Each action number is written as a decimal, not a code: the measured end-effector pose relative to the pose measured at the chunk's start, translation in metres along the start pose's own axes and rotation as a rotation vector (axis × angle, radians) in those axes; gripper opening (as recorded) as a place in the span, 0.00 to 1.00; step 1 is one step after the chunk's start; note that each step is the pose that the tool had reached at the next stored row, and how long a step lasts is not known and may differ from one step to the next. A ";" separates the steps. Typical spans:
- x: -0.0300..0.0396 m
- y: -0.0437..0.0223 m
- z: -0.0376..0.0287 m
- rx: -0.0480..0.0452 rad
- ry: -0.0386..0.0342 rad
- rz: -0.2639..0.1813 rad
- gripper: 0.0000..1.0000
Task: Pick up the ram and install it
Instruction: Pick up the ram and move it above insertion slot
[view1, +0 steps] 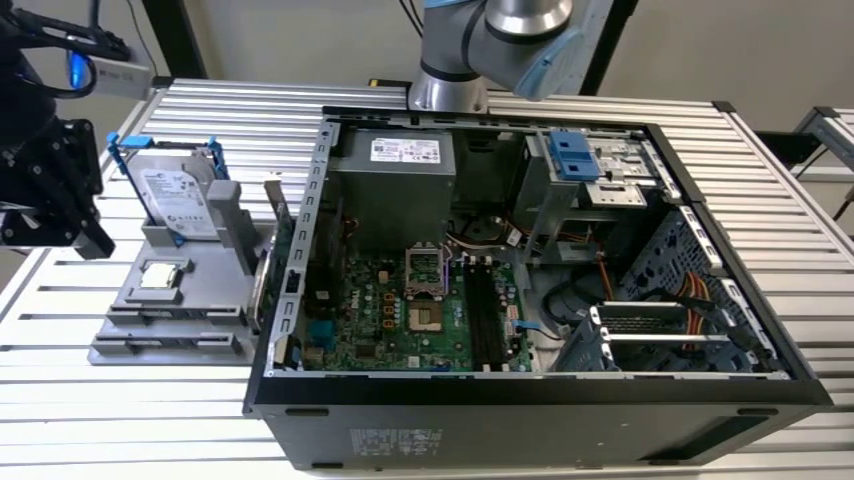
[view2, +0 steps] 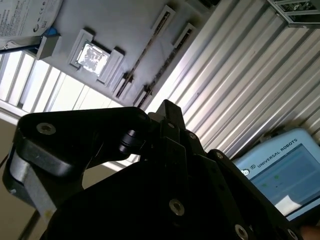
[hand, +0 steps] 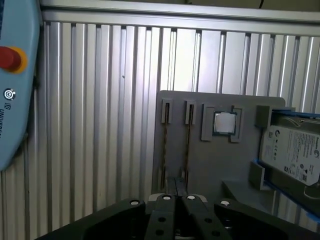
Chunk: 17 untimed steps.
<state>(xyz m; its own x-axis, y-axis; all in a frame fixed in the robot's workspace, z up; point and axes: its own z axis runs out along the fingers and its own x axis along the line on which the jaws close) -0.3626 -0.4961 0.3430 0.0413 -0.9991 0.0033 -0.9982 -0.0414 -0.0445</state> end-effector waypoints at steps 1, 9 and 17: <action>0.0000 0.0000 0.0010 0.0001 -0.0001 0.000 0.00; -0.0002 0.0003 0.0066 -0.0002 -0.0001 0.000 0.00; -0.0004 0.0007 0.0133 -0.0029 -0.0001 0.000 0.00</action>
<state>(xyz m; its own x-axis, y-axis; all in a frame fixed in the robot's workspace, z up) -0.3627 -0.4958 0.3297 0.0411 -0.9992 0.0032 -0.9983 -0.0412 -0.0416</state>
